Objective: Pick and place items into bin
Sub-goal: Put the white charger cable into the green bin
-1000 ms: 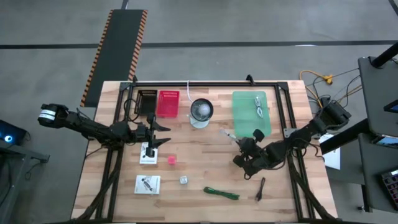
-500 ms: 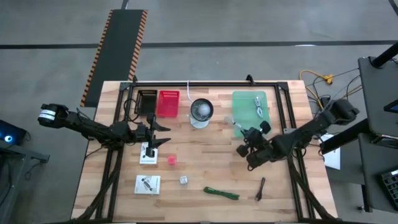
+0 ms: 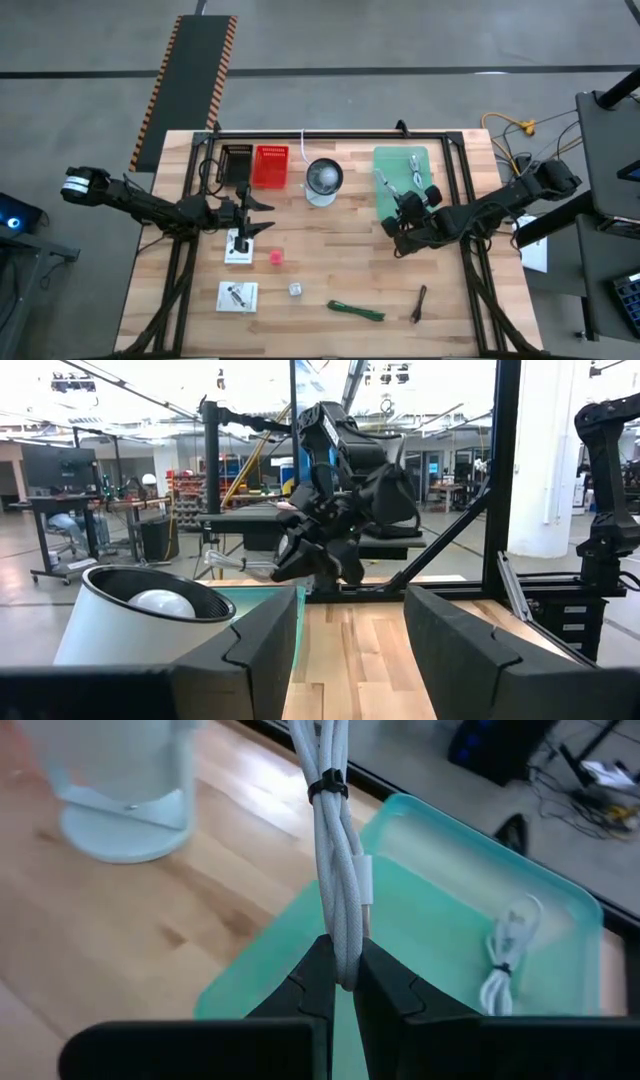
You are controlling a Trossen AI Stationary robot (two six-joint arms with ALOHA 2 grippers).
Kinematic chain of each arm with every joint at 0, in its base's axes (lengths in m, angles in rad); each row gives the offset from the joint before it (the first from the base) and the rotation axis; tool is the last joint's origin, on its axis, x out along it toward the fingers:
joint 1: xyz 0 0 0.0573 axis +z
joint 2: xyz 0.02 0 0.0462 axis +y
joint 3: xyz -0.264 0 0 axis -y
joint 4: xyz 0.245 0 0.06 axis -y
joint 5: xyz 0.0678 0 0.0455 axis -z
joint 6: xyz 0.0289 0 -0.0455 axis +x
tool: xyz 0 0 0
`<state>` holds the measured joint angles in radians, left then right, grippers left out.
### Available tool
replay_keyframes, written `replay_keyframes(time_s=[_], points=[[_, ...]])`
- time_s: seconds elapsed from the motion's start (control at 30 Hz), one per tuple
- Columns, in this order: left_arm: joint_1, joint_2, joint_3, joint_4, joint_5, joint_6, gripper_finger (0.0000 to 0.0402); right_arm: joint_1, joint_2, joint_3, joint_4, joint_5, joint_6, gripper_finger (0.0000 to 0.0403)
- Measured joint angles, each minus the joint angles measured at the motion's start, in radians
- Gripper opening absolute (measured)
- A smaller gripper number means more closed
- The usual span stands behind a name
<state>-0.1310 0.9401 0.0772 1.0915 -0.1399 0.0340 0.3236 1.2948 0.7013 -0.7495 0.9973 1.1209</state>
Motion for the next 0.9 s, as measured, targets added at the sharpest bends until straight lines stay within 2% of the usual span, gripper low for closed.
replay_keyframes(time_s=[0.27,0.5,0.67,0.9], points=[[0.000,0.000,0.000,0.000,0.000,0.000,0.0171,-0.045,0.001,0.000,-0.099,-0.012,0.085,0.0013],[0.000,0.000,0.000,0.000,0.000,0.000,0.0171,-0.113,0.002,-0.003,-0.116,-0.105,0.086,0.0013],[0.000,0.000,0.000,0.000,0.000,0.000,0.0171,-0.193,0.002,-0.004,-0.139,-0.241,0.085,0.0013],[0.000,0.000,0.000,0.000,0.000,0.000,0.0171,-0.308,0.002,-0.004,-0.205,-0.276,0.096,0.0013]])
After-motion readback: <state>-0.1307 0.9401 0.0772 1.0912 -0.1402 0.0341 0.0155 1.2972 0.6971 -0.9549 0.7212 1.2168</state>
